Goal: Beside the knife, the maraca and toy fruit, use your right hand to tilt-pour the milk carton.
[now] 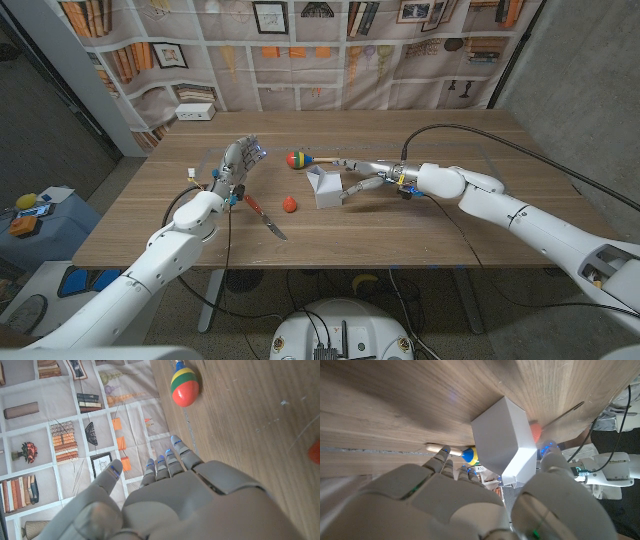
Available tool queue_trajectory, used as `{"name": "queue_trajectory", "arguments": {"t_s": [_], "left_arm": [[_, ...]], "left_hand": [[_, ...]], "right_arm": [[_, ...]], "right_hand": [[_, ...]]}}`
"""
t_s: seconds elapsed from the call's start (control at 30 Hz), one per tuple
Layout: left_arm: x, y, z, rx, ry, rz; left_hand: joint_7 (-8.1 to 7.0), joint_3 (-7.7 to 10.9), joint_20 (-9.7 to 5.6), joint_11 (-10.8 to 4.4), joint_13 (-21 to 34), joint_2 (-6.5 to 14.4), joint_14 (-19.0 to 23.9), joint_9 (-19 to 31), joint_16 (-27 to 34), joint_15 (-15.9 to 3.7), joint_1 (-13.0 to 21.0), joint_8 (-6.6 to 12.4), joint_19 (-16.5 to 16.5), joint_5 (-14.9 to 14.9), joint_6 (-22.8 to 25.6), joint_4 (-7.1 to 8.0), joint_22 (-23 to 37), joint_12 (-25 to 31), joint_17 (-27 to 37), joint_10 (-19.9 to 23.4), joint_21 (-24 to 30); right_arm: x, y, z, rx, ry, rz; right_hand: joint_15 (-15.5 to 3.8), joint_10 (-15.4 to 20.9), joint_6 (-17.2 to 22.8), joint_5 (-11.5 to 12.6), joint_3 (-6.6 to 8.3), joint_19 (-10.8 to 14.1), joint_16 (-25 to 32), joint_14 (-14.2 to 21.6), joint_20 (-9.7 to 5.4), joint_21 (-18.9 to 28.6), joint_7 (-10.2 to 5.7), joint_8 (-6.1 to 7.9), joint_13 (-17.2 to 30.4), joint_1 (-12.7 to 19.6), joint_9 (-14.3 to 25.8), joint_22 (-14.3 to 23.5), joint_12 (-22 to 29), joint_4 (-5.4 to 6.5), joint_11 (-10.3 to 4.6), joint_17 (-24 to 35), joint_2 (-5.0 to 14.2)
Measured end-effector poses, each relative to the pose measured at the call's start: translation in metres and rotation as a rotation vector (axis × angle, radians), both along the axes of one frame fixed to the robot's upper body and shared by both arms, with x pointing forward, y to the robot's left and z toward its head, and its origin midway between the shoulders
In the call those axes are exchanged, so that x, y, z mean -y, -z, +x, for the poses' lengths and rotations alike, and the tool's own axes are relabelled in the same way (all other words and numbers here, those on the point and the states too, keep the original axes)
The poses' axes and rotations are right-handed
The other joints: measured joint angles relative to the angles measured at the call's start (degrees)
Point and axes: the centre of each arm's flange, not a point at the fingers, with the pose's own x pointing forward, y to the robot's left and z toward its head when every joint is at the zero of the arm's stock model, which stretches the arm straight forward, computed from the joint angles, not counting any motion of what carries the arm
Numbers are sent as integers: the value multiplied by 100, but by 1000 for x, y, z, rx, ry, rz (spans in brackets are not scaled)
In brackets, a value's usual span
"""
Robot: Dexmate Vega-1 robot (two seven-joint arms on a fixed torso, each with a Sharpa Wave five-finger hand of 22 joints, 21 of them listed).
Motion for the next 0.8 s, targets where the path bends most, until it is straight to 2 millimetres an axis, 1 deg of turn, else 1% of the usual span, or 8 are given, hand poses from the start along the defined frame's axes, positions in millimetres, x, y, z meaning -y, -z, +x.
{"name": "queue_trajectory", "arguments": {"t_s": [0.23,0.3,0.37,0.47,0.57,0.63,0.77,0.8], "left_arm": [[-1,3,-1,-5,-3,-2],[-1,4,-1,-7,-3,-4],[-1,5,-1,-8,-3,-5],[-1,6,0,-8,-2,-9],[-2,7,0,-10,-2,-10],[-2,8,1,-12,-2,-11],[-2,8,2,-12,-1,-12],[-2,8,2,-12,0,-11]], "left_hand": [[0,24,0,21,0,22,62,0,0,-1,-22,0,40,0,0,24,0,0,0,20,0],[0,24,0,21,0,22,62,0,0,-1,-22,0,40,0,0,24,0,0,0,20,0],[0,24,0,21,0,21,62,0,0,-1,-24,0,40,0,0,24,0,0,0,20,0],[0,23,-1,21,0,-8,62,0,0,-1,-53,0,40,0,0,24,0,0,0,20,0],[20,23,2,41,0,-8,91,0,0,-15,-53,0,43,0,20,23,0,0,0,40,0],[20,23,30,18,0,-8,116,-1,0,-7,-53,0,71,0,20,24,0,0,-1,64,0],[-12,41,30,10,0,-8,116,-1,0,-7,-53,0,71,0,52,41,0,0,0,71,0],[-12,47,30,10,0,-18,115,-1,0,-8,-63,0,71,0,52,47,0,0,-1,71,0]], "right_arm": [[-3,2,3,24,8,-10],[-4,2,4,29,10,-11],[-3,2,4,36,12,-10],[-5,3,6,48,12,-8],[-7,2,6,57,8,-5],[-8,2,6,66,4,-3],[-11,3,6,79,-5,1],[-12,3,6,84,-8,4]], "right_hand": [[-45,187,-1,0,34,140,71,2,-17,43,-1,75,0,108,-1,0,75,0,-60,-1,0],[-65,223,-22,0,48,165,88,23,-40,43,-22,94,24,244,-1,0,88,0,-71,0,-17],[-119,325,-19,0,48,245,110,76,-40,43,-66,156,28,245,-1,0,114,-1,-131,-1,-14],[-181,468,-21,0,95,350,133,139,-59,43,-85,225,28,430,13,0,156,-16,-195,-1,-34],[-231,651,-21,0,95,432,174,236,-103,88,-85,287,28,508,27,0,203,-16,-259,-1,-114],[-272,785,-28,0,104,520,192,293,-111,88,-138,321,28,597,26,0,232,-6,-288,-1,-69],[-364,1040,-20,0,111,685,239,446,-154,89,-146,462,27,725,26,0,279,0,-401,-1,-194],[-401,1112,-20,0,111,725,267,514,-193,89,-146,496,28,770,26,0,294,0,-429,-1,-150]]}}
